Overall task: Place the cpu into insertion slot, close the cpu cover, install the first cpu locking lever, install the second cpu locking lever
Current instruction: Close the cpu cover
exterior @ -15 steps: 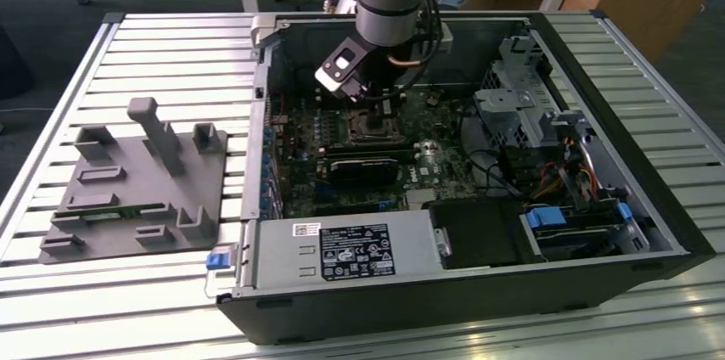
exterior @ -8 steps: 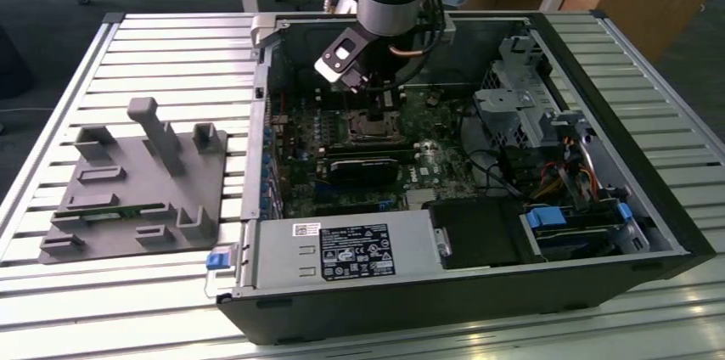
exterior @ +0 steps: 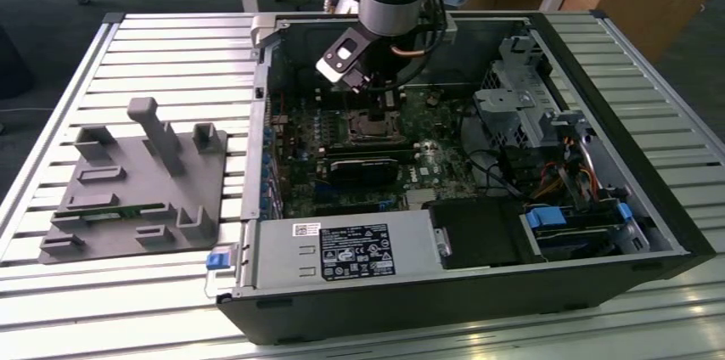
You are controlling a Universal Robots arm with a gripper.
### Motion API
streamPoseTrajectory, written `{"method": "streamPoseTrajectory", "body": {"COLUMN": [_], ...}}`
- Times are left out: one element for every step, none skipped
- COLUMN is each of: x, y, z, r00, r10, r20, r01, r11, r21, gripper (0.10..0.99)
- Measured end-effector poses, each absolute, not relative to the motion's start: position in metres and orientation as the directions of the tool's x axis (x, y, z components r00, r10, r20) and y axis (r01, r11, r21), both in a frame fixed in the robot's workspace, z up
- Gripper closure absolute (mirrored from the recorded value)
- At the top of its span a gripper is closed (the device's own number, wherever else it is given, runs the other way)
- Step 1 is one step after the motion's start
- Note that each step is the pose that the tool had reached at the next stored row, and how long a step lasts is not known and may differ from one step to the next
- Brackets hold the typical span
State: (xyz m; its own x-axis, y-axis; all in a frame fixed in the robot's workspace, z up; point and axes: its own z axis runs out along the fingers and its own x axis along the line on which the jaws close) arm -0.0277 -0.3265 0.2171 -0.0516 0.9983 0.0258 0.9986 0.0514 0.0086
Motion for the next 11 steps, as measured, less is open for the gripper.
{"method": "streamPoseTrajectory", "body": {"x": [-0.0269, -0.0262, -0.0259, -0.0254, -0.0253, -0.0253, -0.0252, -0.0252, -0.0251, -0.0251, -0.0251], "y": [-0.3265, -0.3265, -0.3265, -0.3265, -0.3264, -0.3265, -0.3264, -0.3264, -0.3265, -0.3264, -0.3265], "z": [0.2171, 0.2171, 0.217, 0.2171, 0.217, 0.217, 0.217, 0.217, 0.2171, 0.217, 0.2171], "r00": [-0.052, -0.052, -0.052, -0.052, -0.052, -0.051, -0.051, -0.052, -0.052, -0.052, -0.052], "r10": [0.998, 0.998, 0.998, 0.998, 0.998, 0.998, 0.998, 0.998, 0.998, 0.998, 0.998], "r20": [0.026, 0.026, 0.026, 0.026, 0.026, 0.026, 0.026, 0.026, 0.026, 0.026, 0.026], "r01": [0.999, 0.999, 0.999, 0.999, 0.999, 0.999, 0.999, 0.999, 0.999, 0.999, 0.999], "r11": [0.051, 0.051, 0.051, 0.051, 0.051, 0.051, 0.051, 0.051, 0.051, 0.051, 0.051], "r21": [0.009, 0.009, 0.009, 0.009, 0.009, 0.009, 0.009, 0.009, 0.009, 0.009, 0.009], "gripper": [0.98, 0.98, 0.98, 0.98, 0.98, 0.98, 0.98, 0.98, 0.98, 0.98, 0.98]}}
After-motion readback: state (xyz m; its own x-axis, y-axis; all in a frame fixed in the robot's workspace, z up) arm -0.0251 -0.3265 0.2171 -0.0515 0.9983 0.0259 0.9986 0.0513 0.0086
